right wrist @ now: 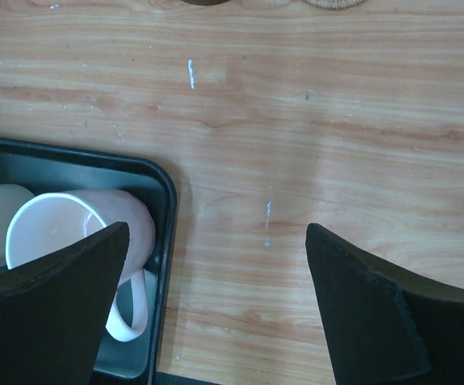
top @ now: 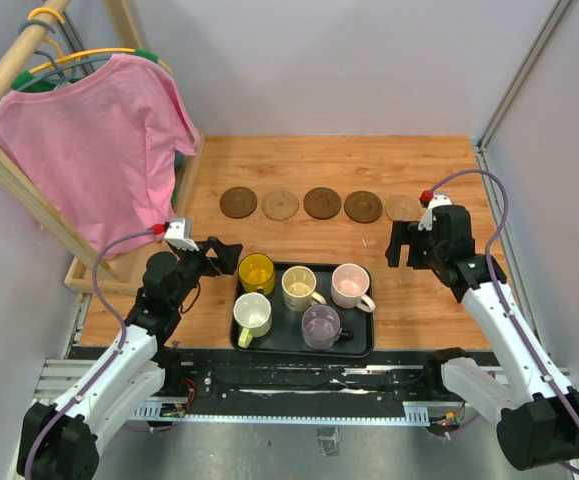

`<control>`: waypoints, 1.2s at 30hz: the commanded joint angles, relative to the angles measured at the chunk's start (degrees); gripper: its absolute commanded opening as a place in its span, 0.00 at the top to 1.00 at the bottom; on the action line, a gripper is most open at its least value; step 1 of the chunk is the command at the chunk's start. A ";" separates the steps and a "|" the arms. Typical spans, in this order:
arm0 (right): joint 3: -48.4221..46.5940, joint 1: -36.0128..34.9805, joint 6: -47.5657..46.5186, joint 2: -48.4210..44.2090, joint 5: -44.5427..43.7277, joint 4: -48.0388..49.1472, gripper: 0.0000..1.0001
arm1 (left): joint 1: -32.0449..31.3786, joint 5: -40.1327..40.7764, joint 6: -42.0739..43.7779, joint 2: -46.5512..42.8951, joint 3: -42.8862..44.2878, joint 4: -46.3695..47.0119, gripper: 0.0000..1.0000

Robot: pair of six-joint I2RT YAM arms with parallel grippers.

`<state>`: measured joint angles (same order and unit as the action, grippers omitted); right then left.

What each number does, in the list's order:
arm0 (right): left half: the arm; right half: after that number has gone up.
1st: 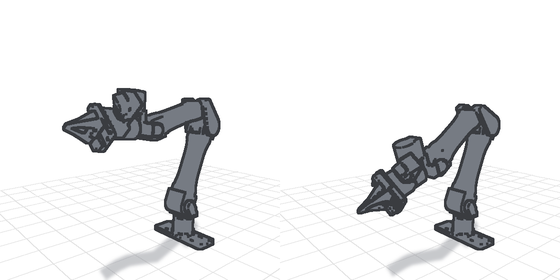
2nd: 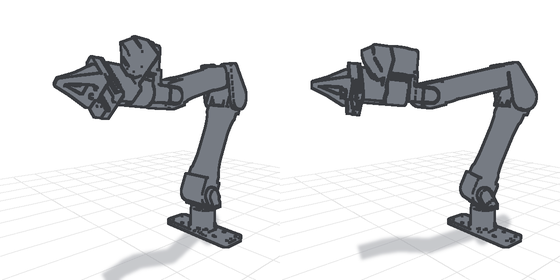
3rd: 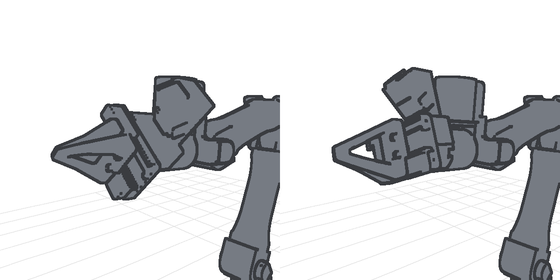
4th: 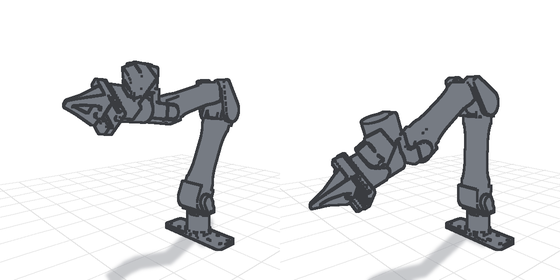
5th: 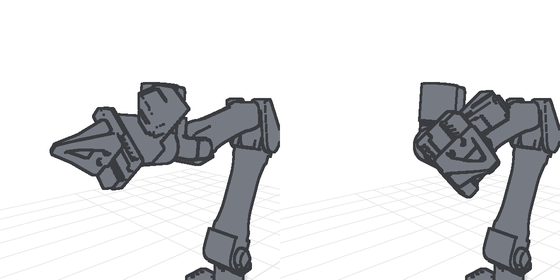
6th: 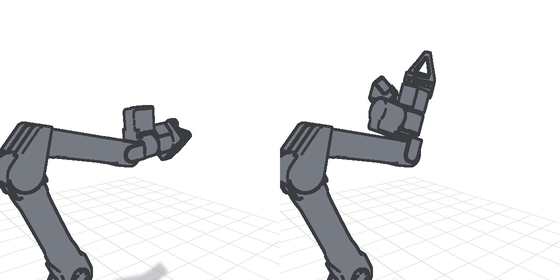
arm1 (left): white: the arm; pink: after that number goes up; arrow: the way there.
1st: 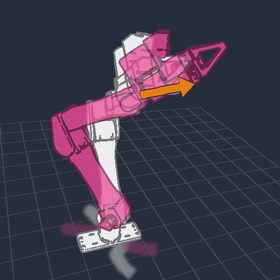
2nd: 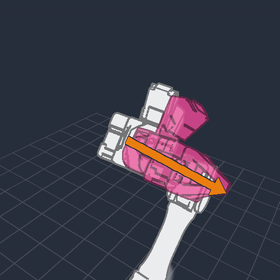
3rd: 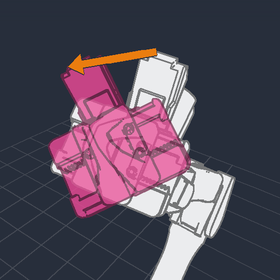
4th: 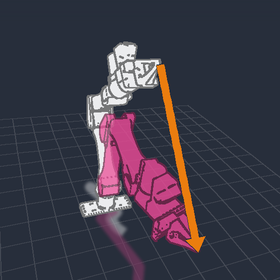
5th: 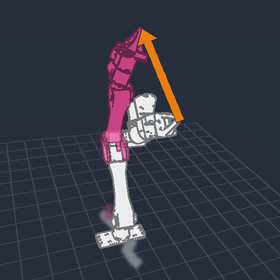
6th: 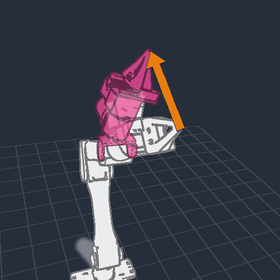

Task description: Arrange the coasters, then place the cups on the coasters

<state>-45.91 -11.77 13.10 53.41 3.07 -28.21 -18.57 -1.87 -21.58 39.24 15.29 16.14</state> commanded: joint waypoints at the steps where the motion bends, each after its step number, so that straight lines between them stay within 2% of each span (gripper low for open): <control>1: -0.63 -1.69 -2.24 -0.23 1.44 -2.97 0.07 | -0.65 1.23 -0.91 -0.54 -0.22 0.18 0.00; 7: -2.41 -2.18 -5.30 1.90 7.63 -5.78 0.13 | -0.64 2.87 -1.70 1.39 0.01 0.52 0.00; 11: -2.74 -4.27 -5.93 4.77 12.01 -7.70 0.18 | -0.66 1.08 -2.52 4.81 0.56 2.30 0.00; 20: -2.45 -13.71 -5.38 5.01 10.64 -10.96 0.22 | -0.68 0.36 -1.87 7.16 1.93 3.12 0.00; 27: 0.06 -15.69 -2.34 0.43 10.60 -10.71 0.26 | -0.67 -0.08 -0.86 7.32 3.60 1.58 0.00; 33: 3.73 -16.17 -0.66 -2.35 10.60 -8.67 0.40 | -0.68 -1.09 -0.83 8.91 3.41 5.66 0.00; 36: 5.66 -16.80 0.48 -2.67 10.76 -7.66 0.41 | -0.68 -1.52 -1.09 10.93 4.21 6.46 0.00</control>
<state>-42.54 -27.07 11.20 51.46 13.61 -37.12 -18.94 -2.17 -23.22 48.21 17.17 18.98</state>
